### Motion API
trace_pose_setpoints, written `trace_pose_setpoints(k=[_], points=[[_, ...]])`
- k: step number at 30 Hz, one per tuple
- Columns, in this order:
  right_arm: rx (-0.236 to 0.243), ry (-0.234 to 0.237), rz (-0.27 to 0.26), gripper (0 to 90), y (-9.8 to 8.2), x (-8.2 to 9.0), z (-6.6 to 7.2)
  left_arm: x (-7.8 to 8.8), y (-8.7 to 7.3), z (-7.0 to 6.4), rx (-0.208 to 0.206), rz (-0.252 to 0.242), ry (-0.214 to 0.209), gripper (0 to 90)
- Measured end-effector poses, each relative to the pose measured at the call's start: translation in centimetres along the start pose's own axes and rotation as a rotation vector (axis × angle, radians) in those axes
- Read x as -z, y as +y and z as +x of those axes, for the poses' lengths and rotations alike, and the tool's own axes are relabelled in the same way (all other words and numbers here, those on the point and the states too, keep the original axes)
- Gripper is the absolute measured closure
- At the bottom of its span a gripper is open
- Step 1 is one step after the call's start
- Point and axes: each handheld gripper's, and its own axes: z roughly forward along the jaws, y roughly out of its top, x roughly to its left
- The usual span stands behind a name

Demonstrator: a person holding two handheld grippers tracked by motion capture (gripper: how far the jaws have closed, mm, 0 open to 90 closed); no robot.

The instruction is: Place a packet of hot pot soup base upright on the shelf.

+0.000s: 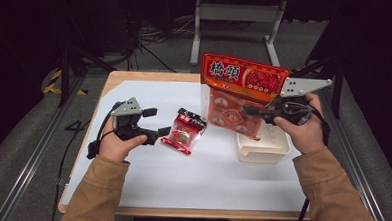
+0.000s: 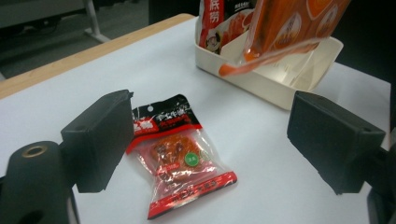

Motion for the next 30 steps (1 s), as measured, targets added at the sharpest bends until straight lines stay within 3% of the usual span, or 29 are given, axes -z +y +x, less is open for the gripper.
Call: trace_pose_setpoints(k=[19,30], points=[[-0.031,-0.093,-0.021,70.1,-1.4,2.5,-3.0,-0.6,-0.7,0.8,0.008,0.018,0.022,14.0],[-0.032,-0.140,-0.029,70.0,-2.7,3.6,-3.9,-0.9,-1.2,1.2,0.033,0.022,0.027,14.0]])
